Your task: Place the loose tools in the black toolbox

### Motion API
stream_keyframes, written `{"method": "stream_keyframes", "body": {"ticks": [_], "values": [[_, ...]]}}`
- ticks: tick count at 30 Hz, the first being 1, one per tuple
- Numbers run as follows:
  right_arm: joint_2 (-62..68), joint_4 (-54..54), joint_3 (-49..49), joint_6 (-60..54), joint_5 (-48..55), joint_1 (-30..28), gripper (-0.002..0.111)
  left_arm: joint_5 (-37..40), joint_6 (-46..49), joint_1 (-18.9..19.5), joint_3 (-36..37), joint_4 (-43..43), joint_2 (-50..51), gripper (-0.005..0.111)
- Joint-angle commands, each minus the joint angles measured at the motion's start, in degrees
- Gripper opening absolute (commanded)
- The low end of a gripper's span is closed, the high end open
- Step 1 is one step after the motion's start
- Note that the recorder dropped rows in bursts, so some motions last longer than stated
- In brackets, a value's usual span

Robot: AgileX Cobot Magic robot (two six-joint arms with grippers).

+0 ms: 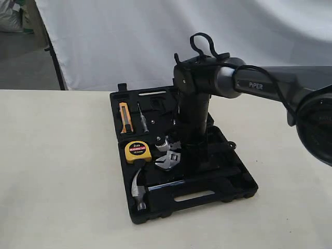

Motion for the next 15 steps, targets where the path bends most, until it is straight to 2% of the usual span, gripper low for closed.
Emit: {"method": "stream_keyframes", "body": {"ticks": [1, 15], "values": [[1.11, -0.9, 0.19, 0.07, 0.88, 0.36, 0.0, -0.41, -0.27, 1.45, -0.15, 0.25, -0.18, 0.001], [1.8, -1.86, 0.19, 0.19, 1.04, 3.13, 0.0, -0.41, -0.27, 1.45, -0.15, 0.25, -0.18, 0.001]]}}
